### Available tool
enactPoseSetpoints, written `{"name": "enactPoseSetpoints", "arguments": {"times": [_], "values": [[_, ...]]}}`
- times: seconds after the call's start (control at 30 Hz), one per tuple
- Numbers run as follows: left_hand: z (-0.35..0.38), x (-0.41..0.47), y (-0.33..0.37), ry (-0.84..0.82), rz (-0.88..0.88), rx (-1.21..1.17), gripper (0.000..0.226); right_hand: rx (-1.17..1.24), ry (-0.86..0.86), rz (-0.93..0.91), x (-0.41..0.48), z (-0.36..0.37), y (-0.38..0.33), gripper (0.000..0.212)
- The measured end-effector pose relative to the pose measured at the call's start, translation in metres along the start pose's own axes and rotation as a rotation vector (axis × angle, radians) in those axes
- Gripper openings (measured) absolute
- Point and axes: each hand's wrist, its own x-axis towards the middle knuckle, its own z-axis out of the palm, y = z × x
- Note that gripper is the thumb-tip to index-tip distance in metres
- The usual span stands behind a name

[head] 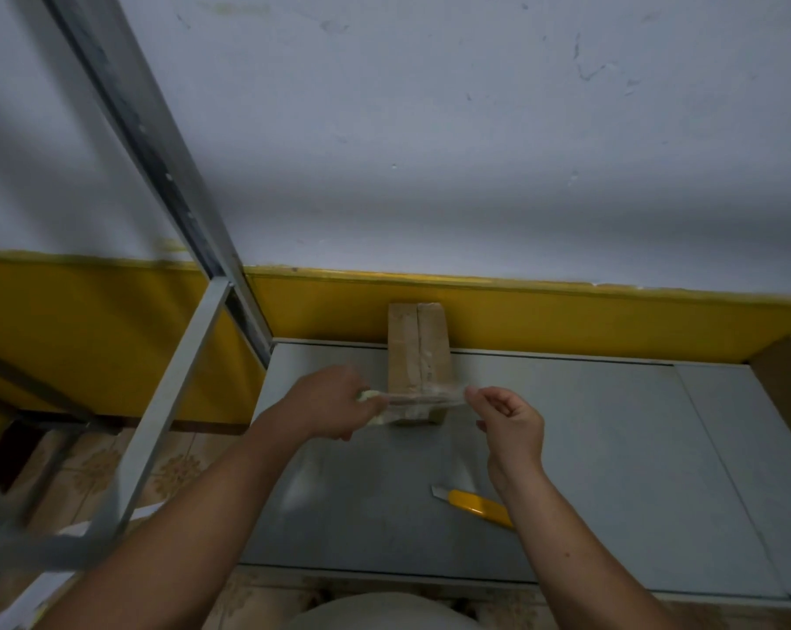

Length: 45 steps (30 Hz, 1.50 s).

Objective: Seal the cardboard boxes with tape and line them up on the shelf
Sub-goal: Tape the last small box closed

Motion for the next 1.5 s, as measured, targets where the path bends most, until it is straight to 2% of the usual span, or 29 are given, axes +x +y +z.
{"name": "enactPoseSetpoints", "arguments": {"times": [0.17, 0.8, 0.93, 1.0, 1.07, 1.13, 1.23, 1.3, 1.37, 1.5], "values": [[-0.005, 0.029, -0.012, -0.123, -0.052, 0.028, 0.056, 0.081, 0.010, 0.148, 0.009, 0.008, 0.016, 0.015], [0.017, 0.068, -0.035, -0.227, -0.043, -0.087, 0.056, 0.075, 0.008, 0.236, 0.029, 0.011, 0.033, 0.011], [0.022, 0.079, -0.048, -0.203, -0.008, -0.145, 0.051, 0.031, -0.076, 0.416, 0.042, 0.010, 0.039, 0.020], [0.024, 0.081, -0.051, -0.186, 0.033, -0.164, 0.048, 0.062, -0.125, 0.535, 0.050, 0.007, 0.047, 0.028], [0.026, 0.083, -0.051, -0.184, 0.058, -0.189, 0.046, 0.113, -0.135, 0.578, 0.054, 0.004, 0.054, 0.033], [0.029, 0.084, -0.051, -0.180, 0.081, -0.186, 0.047, 0.075, -0.116, 0.484, 0.048, 0.005, 0.054, 0.030], [0.030, 0.087, -0.054, -0.162, 0.089, -0.160, 0.049, -0.295, -0.033, 0.022, 0.038, 0.010, 0.039, 0.014], [0.029, 0.087, -0.051, -0.169, 0.090, -0.164, 0.047, -0.542, -0.084, -0.195, 0.032, 0.012, 0.030, 0.013], [0.026, 0.086, -0.048, -0.180, 0.097, -0.165, 0.045, -0.652, -0.161, -0.232, 0.024, 0.013, 0.025, 0.019], [0.023, 0.087, -0.047, -0.205, 0.085, -0.171, 0.043, -0.645, -0.220, -0.174, 0.014, 0.019, 0.021, 0.018]]}}
